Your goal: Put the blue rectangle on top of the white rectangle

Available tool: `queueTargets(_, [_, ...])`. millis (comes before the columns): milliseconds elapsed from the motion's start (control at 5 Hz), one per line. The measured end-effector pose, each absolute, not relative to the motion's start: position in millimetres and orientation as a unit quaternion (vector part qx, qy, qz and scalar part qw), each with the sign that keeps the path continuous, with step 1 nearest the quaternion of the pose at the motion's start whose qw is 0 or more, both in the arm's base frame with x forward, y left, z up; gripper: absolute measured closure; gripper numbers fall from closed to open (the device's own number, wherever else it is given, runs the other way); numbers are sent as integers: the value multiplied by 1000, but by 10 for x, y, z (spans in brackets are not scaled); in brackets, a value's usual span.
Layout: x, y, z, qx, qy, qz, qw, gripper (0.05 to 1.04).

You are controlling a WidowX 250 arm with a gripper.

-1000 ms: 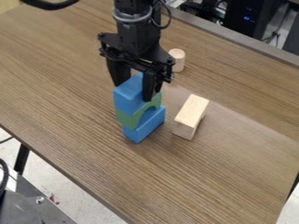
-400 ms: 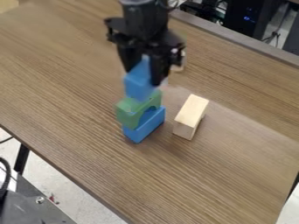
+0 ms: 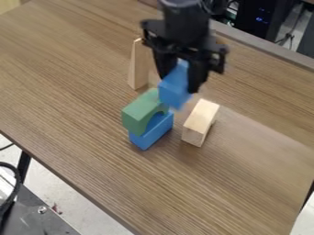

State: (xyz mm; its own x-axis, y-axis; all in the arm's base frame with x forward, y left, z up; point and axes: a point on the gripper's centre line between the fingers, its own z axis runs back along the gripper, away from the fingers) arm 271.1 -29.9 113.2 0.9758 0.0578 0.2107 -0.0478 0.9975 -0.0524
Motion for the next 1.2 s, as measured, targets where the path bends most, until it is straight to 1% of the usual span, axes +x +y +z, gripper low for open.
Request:
queueTargets(400, [2890, -401, 848, -10, -97, 83, 992, 528])
queueTargets(800, [3011, -411, 756, -10, -97, 107, 990, 528])
queueTargets(1200, [3028, -454, 761, -16, -103, 111, 988, 528])
